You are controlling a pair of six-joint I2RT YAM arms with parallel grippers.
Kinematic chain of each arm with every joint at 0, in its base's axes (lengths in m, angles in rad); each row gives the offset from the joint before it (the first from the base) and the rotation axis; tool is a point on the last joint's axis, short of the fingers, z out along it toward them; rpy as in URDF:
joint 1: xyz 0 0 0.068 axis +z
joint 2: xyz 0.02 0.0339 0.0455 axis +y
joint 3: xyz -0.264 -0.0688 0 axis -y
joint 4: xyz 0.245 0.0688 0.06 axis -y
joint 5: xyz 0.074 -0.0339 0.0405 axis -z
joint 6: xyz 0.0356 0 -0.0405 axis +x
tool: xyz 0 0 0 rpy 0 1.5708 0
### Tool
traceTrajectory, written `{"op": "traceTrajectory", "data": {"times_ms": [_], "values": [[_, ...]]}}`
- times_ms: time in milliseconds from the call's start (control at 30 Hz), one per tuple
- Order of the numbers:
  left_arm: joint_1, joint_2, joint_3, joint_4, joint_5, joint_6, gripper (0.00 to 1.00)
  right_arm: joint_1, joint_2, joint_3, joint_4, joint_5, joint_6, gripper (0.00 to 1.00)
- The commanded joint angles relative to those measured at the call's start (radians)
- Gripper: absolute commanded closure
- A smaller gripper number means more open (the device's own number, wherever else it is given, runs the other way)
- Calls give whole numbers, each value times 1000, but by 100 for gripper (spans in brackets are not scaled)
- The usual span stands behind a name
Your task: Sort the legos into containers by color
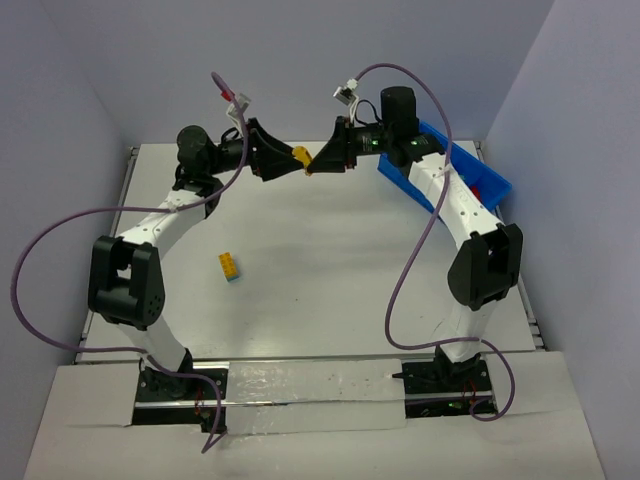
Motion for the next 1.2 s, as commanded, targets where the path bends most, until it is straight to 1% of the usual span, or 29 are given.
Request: {"op": "traceTrajectory", "data": {"times_ms": [0,33,100,133,167,200,233,267,300,367,400,533,700,800,967,1167], "values": [[89,-87,48,-124,-78,120,1,-117,-63,-15,-46,75,-47,100],[104,-110,52,-204,-116,187,1,-164,-67,-16,-81,115,-70,100],[113,-159,66,-392,-194,394,1,-221,-77,-25,-131,229,-108,100],[109,-175,69,-451,-263,477,1,-251,-80,-28,-145,293,-116,100],[101,-198,61,-494,-304,573,1,-292,-80,-32,-167,395,-123,100],[96,-208,58,-556,-354,621,1,-316,-80,-35,-177,448,-126,100],[92,-214,53,-564,-403,653,1,-334,-80,-40,-182,466,-127,100],[90,-219,48,-609,-446,679,1,-369,-79,-44,-188,590,-123,100],[85,-227,42,-635,-517,709,1,-401,-72,-46,-196,683,-111,100],[78,-237,26,-655,-596,729,1,-428,-53,-45,-196,821,-91,100],[77,-238,15,-658,-616,732,1,-450,-43,-44,-194,865,-79,100],[77,-217,19,-705,-657,731,1,-472,39,-9,-194,1038,-4,100],[80,-176,50,-784,-755,701,1,-471,140,62,-181,1164,68,100],[81,-177,41,-782,-871,639,1,-470,198,98,-168,1230,65,100],[89,-174,34,-790,-892,627,1,-470,281,137,-140,1296,55,100],[97,-160,38,-814,-855,635,1,-468,361,189,-109,1235,52,100]]}}
